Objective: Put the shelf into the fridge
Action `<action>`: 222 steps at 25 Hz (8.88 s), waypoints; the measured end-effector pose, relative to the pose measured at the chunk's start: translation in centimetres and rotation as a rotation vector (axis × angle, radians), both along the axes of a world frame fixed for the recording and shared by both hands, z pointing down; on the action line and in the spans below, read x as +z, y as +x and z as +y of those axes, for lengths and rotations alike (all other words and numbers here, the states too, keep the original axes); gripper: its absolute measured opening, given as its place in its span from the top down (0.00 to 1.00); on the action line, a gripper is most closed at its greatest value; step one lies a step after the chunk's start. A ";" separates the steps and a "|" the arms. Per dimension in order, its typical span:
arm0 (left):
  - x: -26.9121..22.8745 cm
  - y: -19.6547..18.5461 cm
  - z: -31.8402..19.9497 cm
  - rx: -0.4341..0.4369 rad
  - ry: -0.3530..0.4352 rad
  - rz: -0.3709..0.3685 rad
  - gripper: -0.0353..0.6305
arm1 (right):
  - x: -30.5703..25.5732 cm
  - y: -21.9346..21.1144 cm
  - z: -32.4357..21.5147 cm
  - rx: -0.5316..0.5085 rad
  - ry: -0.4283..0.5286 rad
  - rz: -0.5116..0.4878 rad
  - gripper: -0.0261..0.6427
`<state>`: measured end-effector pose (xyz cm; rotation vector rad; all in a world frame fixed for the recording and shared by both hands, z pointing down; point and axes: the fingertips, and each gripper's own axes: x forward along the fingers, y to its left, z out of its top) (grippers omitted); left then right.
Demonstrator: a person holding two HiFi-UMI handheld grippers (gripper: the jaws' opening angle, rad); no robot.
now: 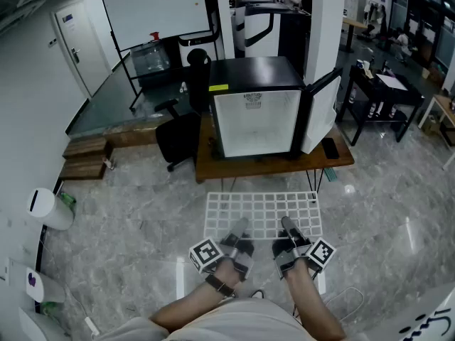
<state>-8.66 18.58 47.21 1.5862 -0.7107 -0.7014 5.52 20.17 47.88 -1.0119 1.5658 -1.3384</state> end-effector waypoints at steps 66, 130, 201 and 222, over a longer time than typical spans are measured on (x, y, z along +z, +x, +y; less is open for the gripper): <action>4.8 5.3 -34.4 0.087 -0.027 0.021 0.91 | 4.7 5.1 -34.3 0.021 -0.049 0.017 0.89; 8.8 6.7 -49.8 -0.045 -0.039 0.057 0.91 | 8.4 6.7 -50.8 -0.055 -0.063 0.038 0.89; 3.4 8.8 -41.6 0.021 -0.007 0.065 0.94 | 2.7 3.6 -43.1 -0.028 0.026 0.028 0.93; 0.2 7.2 -38.2 0.082 0.050 0.030 0.94 | -0.2 1.5 -38.9 -0.012 0.055 0.046 0.93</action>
